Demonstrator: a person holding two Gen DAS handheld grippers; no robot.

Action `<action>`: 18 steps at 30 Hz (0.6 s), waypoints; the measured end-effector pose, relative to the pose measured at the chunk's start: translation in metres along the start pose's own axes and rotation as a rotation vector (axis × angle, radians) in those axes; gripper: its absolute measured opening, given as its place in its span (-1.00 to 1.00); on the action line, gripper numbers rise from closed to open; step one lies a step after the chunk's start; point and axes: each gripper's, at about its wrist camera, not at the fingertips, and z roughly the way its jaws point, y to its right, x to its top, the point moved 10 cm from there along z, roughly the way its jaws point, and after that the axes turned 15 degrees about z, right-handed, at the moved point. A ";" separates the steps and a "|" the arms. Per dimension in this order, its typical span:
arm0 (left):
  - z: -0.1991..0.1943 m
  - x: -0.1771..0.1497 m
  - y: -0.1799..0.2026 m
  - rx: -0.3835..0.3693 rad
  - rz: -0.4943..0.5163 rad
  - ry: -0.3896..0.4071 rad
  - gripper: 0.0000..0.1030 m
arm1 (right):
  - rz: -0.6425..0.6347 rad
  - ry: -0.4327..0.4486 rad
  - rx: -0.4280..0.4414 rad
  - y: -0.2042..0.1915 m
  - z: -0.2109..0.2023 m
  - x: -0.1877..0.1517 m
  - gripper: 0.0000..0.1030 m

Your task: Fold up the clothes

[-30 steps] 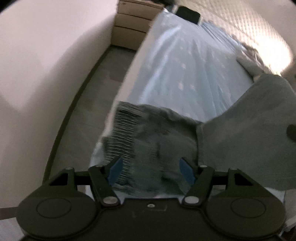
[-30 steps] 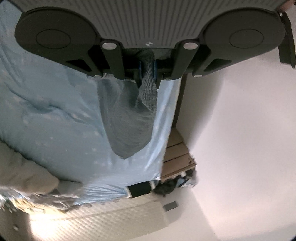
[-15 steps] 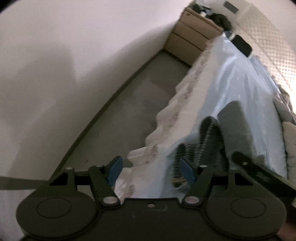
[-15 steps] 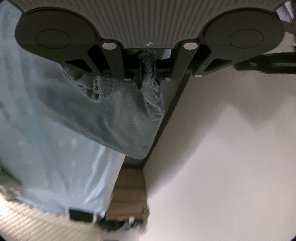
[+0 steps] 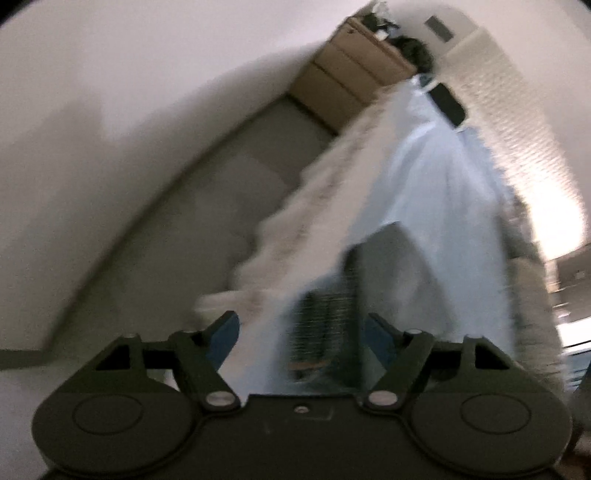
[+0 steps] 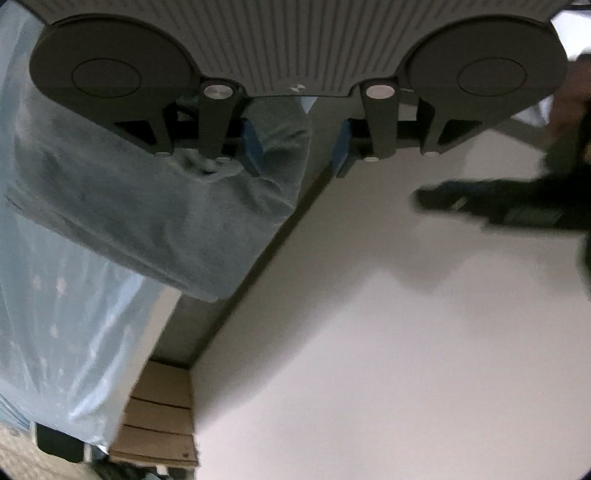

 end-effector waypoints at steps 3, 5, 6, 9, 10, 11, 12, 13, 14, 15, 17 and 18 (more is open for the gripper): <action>0.014 0.010 0.020 -0.100 -0.018 0.012 0.48 | 0.041 0.006 -0.006 0.023 -0.027 -0.003 -0.12; 0.030 0.013 0.035 -0.151 -0.010 -0.009 0.52 | 0.101 0.022 -0.042 0.053 -0.043 -0.004 -0.10; 0.039 0.013 0.043 -0.171 0.001 -0.026 0.52 | 0.137 0.029 -0.063 0.070 -0.050 -0.004 -0.10; 0.068 0.009 0.052 -0.201 0.010 -0.079 0.52 | 0.295 0.055 -0.130 0.127 -0.064 -0.004 -0.10; 0.078 0.007 0.052 -0.205 0.006 -0.096 0.52 | 0.349 0.067 -0.145 0.144 -0.069 -0.003 -0.08; 0.087 0.004 0.052 -0.209 0.003 -0.113 0.52 | 0.410 0.080 -0.154 0.163 -0.075 -0.003 -0.07; 0.097 0.002 0.053 -0.213 0.000 -0.130 0.52 | 0.464 0.088 -0.153 0.176 -0.076 -0.001 -0.06; 0.106 0.000 0.053 -0.216 -0.003 -0.147 0.52 | 0.507 0.091 -0.150 0.188 -0.076 0.002 -0.06; 0.116 -0.002 0.053 -0.220 -0.006 -0.164 0.52 | 0.540 0.094 -0.147 0.196 -0.078 0.005 -0.06; 0.124 -0.005 0.051 -0.222 -0.011 -0.181 0.52 | 0.573 0.096 -0.144 0.204 -0.081 0.008 -0.06; 0.139 -0.013 0.045 -0.223 -0.018 -0.217 0.52 | 0.602 0.095 -0.136 0.214 -0.080 0.011 0.02; 0.147 -0.015 0.042 -0.222 -0.021 -0.234 0.52 | 0.614 0.088 -0.131 0.220 -0.074 0.013 0.07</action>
